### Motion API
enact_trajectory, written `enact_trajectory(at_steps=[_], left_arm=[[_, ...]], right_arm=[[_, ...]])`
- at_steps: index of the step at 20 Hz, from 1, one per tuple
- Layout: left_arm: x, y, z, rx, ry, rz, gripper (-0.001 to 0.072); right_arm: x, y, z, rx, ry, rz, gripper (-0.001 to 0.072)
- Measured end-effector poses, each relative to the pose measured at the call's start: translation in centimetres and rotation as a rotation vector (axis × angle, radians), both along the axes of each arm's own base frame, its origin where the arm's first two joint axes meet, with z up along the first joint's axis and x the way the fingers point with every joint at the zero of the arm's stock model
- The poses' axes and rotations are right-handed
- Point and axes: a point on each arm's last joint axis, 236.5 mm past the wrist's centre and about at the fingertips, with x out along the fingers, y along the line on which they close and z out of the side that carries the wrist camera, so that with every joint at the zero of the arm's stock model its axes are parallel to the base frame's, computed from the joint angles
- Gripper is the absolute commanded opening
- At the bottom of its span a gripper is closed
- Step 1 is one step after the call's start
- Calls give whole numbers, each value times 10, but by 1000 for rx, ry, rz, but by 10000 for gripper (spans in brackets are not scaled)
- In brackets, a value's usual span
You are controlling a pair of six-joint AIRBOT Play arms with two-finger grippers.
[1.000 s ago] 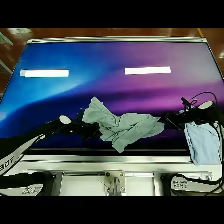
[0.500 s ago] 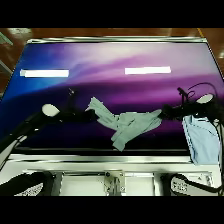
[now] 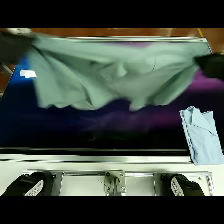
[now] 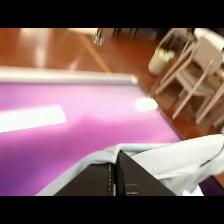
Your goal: Fold the shirts.
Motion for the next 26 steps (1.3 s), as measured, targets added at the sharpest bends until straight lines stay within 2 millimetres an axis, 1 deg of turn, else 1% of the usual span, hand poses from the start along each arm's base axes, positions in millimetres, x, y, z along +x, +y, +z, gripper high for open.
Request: enact_trajectory(at_steps=[1, 2, 3, 4, 6, 9, 11, 12, 14, 16, 18, 19, 21, 23, 24, 26], left_arm=[[-12, 2, 16, 10, -34, -2, 37], [-23, 3, 26, 21, -54, -7, 37], [-32, 3, 27, 45, -51, -19, 37], [-37, 2, 25, 69, -39, -30, 37], [-45, 1, 7, 143, 24, -52, 37], [-48, 7, -26, 239, 134, -54, 37], [-38, 18, -47, 301, 188, -14, 37], [-29, 25, -59, 330, 221, 14, 37], [-7, 34, -83, 372, 284, 51, 37], [24, 38, -109, 396, 345, 74, 37], [62, 38, -141, 410, 410, 88, 37], [82, 37, -157, 411, 435, 94, 37], [121, 35, -196, 410, 494, 103, 38], [156, 27, -238, 387, 556, 96, 38], [171, 22, -261, 368, 592, 88, 38], [193, 11, -307, 319, 674, 66, 38]], right_arm=[[-15, 4, 19, 3, -48, -6, 59], [-30, 7, 32, 2, -79, -11, 59], [-43, 10, 37, -1, -87, -11, 59], [-53, 13, 38, -6, -80, -11, 59], [-67, 16, 32, -20, -44, -10, 59], [-74, 12, 16, -36, 33, -26, 59], [-70, 5, -1, -36, 111, -49, 59], [-65, -1, -15, -39, 171, -62, 58], [-48, -11, -44, -25, 292, -82, 59], [-24, -22, -77, -8, 409, -95, 59], [8, -34, -114, 21, 514, -113, 59], [28, -40, -132, 38, 550, -123, 59], [69, -52, -168, 88, 596, -150, 59], [108, -57, -201, 167, 620, -170, 59], [124, -58, -219, 205, 636, -177, 59], [151, -54, -257, 270, 676, -186, 59]])
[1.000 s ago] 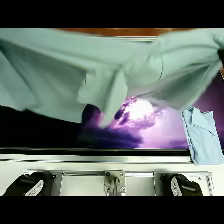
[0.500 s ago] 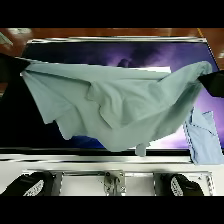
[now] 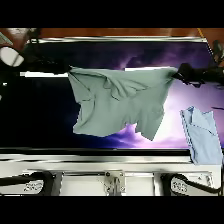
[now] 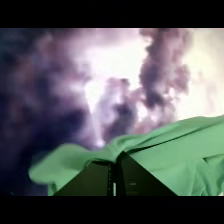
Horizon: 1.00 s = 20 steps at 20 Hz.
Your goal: Fold the shirts.
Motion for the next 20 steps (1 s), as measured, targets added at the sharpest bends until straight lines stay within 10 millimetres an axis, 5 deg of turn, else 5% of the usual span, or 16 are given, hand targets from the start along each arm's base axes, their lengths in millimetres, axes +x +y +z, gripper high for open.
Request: enact_trajectory(at_steps=[2, 3, 4, 5, 6, 8, 9, 11, 12, 14, 17, 20], left_arm=[[12, -13, -45, -60, 95, 4, 58], [14, -18, -64, -87, 142, 8, 209], [15, -22, -81, -116, 191, 19, 458], [13, -25, -93, -141, 234, 25, 654], [11, -25, -101, -160, 273, 31, 657], [2, -10, -107, -168, 345, 35, 615], [-4, 4, -109, -161, 386, 43, 530], [-29, 41, -109, -119, 487, 50, 523], [-43, 60, -107, -93, 526, 60, 533], [-77, 90, -106, -54, 610, 86, 715], [-138, 95, -127, -43, 744, 88, 715], [-194, 72, -166, -87, 864, 66, 715]], right_arm=[[15, 12, -39, 41, 55, 1, 60], [19, 20, -57, 55, 85, 9, 90], [23, 29, -71, 71, 105, 16, 279], [25, 35, -80, 82, 118, 20, 646], [25, 40, -87, 86, 132, 28, 695], [25, 40, -83, 97, 131, 38, 695], [23, 34, -78, 92, 128, 45, 695], [13, 13, -60, 72, 119, 48, 694], [3, -2, -54, 52, 131, 48, 694], [-21, -32, -52, 10, 183, 45, 694], [-57, -61, -63, -6, 294, 40, 694], [-77, -70, -75, 17, 353, 26, 694]])
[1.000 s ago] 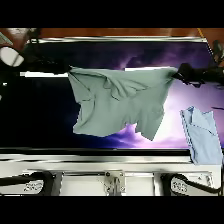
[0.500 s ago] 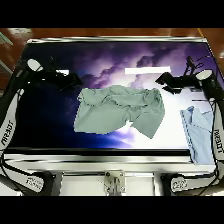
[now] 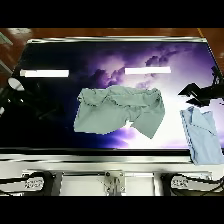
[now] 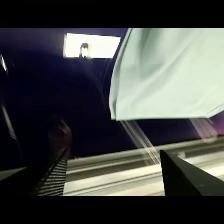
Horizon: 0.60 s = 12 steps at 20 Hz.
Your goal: Fold the shirts.
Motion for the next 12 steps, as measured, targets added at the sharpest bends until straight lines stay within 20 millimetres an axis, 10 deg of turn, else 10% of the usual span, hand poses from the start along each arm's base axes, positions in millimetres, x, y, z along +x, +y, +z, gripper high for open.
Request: enact_trajectory(at_steps=[4, 9, 10, 12], left_arm=[[-42, -43, -42, -91, 60, 20, 715], [-44, -74, -66, -134, 36, 76, 711], [-41, -80, -68, -146, 32, 93, 672], [-34, -90, -74, -160, 21, 131, 341]], right_arm=[[-2, -6, -6, 6, 0, -31, 694], [5, -13, -7, -6, -27, -60, 694], [6, -14, -7, -9, -34, -65, 694], [7, -16, -7, -13, -38, -69, 694]])
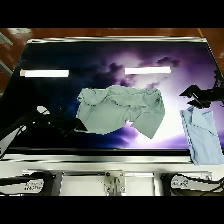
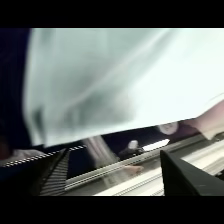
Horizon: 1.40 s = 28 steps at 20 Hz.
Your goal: Fold the shirts.
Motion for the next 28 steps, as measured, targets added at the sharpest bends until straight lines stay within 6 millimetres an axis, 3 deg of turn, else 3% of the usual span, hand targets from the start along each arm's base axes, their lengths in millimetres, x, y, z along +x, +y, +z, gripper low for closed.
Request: enact_trajectory(at_steps=[1, 3, 6, 16, 17, 18, 20, 23, 25, 27, 28], left_arm=[[6, -3, -4, 5, -17, 24, 203], [16, -6, -8, 9, -39, 62, 38], [24, -12, -4, -2, -86, 51, 38], [39, -11, 52, 1, -314, -24, 38], [40, -11, 56, 1, -326, -26, 38], [43, -10, 60, 1, -339, -24, 38], [51, -5, 69, 5, -370, -13, 37], [74, 15, 88, 38, -439, 3, 35], [91, 34, 112, 93, -512, -25, 35], [109, 55, 158, 172, -625, -62, 36], [117, 64, 189, 213, -694, -78, 36]], right_arm=[[0, 0, 0, -1, 0, -1, 694], [0, 1, -4, 4, 8, 0, 694], [-6, 11, -23, 27, 59, 28, 694], [-5, 64, -111, 216, 221, 72, 691], [-4, 70, -118, 221, 229, 78, 565], [-2, 77, -122, 226, 231, 87, 353], [1, 88, -129, 220, 233, 101, 54], [8, 96, -122, 213, 197, 133, 59], [17, 101, -94, 198, 124, 189, 59], [28, 104, -42, 160, -2, 260, 59], [37, 106, -4, 135, -98, 289, 59]])
